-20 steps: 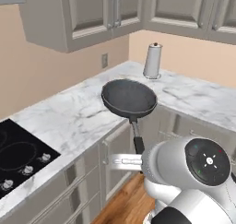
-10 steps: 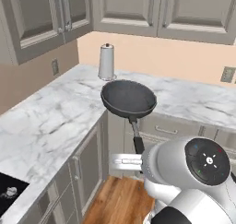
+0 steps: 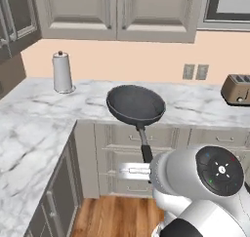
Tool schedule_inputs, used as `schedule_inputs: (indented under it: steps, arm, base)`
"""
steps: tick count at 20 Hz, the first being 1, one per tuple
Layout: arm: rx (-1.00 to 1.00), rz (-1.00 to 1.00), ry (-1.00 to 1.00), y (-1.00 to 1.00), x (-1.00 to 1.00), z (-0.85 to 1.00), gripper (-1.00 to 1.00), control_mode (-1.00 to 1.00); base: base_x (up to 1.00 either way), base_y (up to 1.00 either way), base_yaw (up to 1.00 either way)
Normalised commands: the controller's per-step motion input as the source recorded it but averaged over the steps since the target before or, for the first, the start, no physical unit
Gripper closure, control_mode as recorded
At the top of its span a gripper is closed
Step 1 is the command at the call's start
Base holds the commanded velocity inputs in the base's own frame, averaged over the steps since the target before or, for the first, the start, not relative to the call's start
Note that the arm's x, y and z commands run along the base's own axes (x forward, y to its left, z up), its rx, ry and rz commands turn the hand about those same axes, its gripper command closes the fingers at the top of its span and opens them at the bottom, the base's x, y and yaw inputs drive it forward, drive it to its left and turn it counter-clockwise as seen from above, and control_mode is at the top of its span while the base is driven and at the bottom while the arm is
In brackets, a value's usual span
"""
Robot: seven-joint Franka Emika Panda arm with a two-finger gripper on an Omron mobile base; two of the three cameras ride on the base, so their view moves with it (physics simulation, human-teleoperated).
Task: Move the pot and pan from the stove into the sink.
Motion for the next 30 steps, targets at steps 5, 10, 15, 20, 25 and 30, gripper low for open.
schedule_inputs:
  steps: [5,10,15,20,25,30]
  arm:
    - [0.0,0.0,0.0,0.0,0.0,0.0,1.0,1.0]
    - [0.0,0.0,0.0,0.0,0.0,0.0,1.0,1.0]
    - [0.0,0.0,0.0,0.0,0.0,0.0,1.0,1.0]
    - [0.0,0.0,0.0,0.0,0.0,0.0,1.0,1.0]
    - [0.0,0.0,0.0,0.0,0.0,0.0,1.0,1.0]
    - [0.0,0.0,0.0,0.0,0.0,0.0,1.0,1.0]
  base:
    - [0.0,-0.06,-0.5]
    - [0.0,-0.13,-0.41]
    - [0.13,0.03,-0.01]
    - [0.81,0.34,-0.04]
    - [0.54,0.2,-0.01]
    - [0.0,-0.3,0.0]
